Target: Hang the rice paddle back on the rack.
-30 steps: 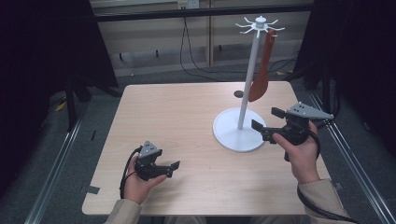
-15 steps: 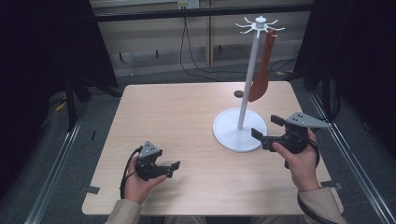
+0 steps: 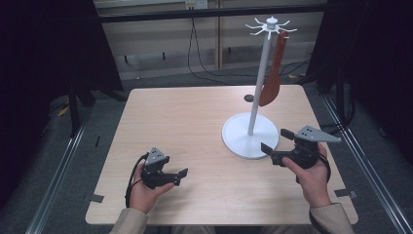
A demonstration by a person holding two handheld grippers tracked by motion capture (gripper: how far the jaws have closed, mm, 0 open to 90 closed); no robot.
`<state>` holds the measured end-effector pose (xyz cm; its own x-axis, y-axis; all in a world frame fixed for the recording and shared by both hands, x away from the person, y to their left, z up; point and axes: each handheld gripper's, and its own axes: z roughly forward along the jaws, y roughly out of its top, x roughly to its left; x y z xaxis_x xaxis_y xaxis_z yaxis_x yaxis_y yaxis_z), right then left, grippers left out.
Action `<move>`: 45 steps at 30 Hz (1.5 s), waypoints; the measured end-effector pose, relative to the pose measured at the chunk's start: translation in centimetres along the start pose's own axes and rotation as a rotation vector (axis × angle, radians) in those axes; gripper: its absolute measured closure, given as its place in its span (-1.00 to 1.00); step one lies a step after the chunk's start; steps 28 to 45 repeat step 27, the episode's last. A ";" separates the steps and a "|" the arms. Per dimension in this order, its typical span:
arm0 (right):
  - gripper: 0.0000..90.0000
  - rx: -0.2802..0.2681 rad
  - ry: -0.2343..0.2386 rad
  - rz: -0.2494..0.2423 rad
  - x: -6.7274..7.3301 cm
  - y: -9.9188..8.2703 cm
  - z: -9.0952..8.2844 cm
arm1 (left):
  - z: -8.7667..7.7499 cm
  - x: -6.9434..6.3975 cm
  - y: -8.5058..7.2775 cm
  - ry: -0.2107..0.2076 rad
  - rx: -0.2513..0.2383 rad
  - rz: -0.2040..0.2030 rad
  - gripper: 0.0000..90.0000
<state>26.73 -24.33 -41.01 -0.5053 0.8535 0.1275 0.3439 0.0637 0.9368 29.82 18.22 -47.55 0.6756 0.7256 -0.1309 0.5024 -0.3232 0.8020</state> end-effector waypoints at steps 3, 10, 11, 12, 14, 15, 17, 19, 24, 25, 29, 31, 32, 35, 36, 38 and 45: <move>-0.82 0.004 0.003 0.004 0.0 -0.4 0.0 | 0.0 0.0 0.0 0.000 0.004 0.006 -0.71; -0.82 0.016 0.004 0.013 -0.1 -1.4 0.1 | 0.0 0.0 0.0 0.001 0.005 0.007 -0.71; -0.82 0.017 0.004 0.009 -0.1 -1.6 0.1 | 0.0 0.0 0.0 0.002 0.001 0.003 -0.71; -0.82 0.018 0.003 0.012 -0.1 -1.7 0.2 | 0.0 0.0 0.0 0.002 0.000 0.003 -0.71; -0.82 0.021 0.006 0.017 0.0 -2.0 0.2 | 0.0 0.0 0.0 0.001 0.000 0.003 -0.71; -0.82 0.020 0.005 0.012 -0.1 -2.1 0.2 | 0.0 0.0 0.0 0.001 0.000 0.003 -0.71; -0.82 0.023 0.009 0.012 0.0 -2.3 0.3 | 0.0 0.0 0.0 0.001 0.003 0.007 -0.71; -0.82 0.027 0.013 0.004 0.0 -2.5 0.3 | -0.1 0.0 0.0 0.001 0.002 0.006 -0.71; -0.82 0.036 0.007 0.006 0.1 -3.0 0.3 | -0.1 0.0 0.1 0.000 0.000 0.006 -0.71; -0.82 0.035 0.006 0.004 0.1 -3.1 0.4 | -0.1 0.0 0.1 0.000 0.000 0.006 -0.71; -0.82 0.038 0.008 0.003 0.1 -3.2 0.3 | -0.1 0.0 0.1 0.000 0.001 0.006 -0.71; -0.82 0.038 0.008 0.003 0.1 -3.2 0.3 | -0.1 0.0 0.1 0.000 0.001 0.006 -0.71; -0.82 0.038 0.008 0.003 0.1 -3.2 0.3 | -0.1 0.0 0.1 0.000 0.001 0.006 -0.71; -0.82 0.038 0.008 0.003 0.1 -3.2 0.3 | -0.1 0.0 0.1 0.000 0.001 0.006 -0.71; -0.82 0.038 0.008 0.003 0.1 -3.2 0.3 | -0.1 0.0 0.1 0.000 0.001 0.006 -0.71; -0.82 0.038 0.008 0.003 0.1 -3.2 0.3 | -0.1 0.0 0.1 0.000 0.001 0.006 -0.71; -0.82 0.038 0.008 0.003 0.1 -3.2 0.3 | -0.1 0.0 0.1 0.000 0.001 0.006 -0.71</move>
